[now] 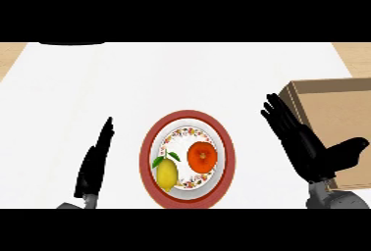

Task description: Pick the squash from the plate and place it in the cardboard box

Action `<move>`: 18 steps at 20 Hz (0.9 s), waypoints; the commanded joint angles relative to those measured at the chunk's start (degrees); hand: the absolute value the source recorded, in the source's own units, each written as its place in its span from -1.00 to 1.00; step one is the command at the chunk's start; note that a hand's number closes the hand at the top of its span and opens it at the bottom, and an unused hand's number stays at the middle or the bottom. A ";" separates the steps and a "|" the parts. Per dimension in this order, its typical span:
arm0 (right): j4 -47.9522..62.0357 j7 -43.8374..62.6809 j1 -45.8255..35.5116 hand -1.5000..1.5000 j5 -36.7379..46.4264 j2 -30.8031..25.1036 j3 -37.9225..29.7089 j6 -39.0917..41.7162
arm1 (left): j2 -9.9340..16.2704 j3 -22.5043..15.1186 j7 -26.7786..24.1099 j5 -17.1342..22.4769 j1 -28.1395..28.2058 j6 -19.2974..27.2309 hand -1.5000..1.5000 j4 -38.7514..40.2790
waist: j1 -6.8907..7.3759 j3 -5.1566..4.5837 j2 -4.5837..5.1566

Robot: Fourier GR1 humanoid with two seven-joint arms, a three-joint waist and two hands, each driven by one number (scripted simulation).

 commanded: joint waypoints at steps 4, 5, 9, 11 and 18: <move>-0.18 3.83 3.02 -1.00 19.37 8.05 6.81 -24.12 | 3.29 -1.51 -0.33 -0.25 -6.96 -7.66 0.00 -3.90 | -0.90 0.47 0.64; 1.50 3.64 5.21 -1.00 22.14 8.38 7.13 -27.27 | 3.43 -1.92 -1.22 -0.28 -7.71 -8.55 0.00 -4.73 | -1.69 0.39 0.54; 7.18 3.56 6.93 -1.00 35.79 -4.74 6.78 -27.96 | 2.94 -2.70 -1.24 -0.32 -7.22 -8.63 0.00 -4.84 | -3.33 -1.00 0.69; 8.98 4.74 8.54 -1.00 43.52 -5.32 9.34 -32.51 | 3.19 -3.28 -0.69 0.07 -8.28 -10.26 0.00 -5.29 | -3.14 -0.53 0.68; 6.33 17.69 9.47 -1.00 67.72 -7.06 16.34 -36.70 | 5.62 -1.43 0.47 2.76 -9.32 -13.97 0.00 -6.16 | -2.04 -0.43 0.02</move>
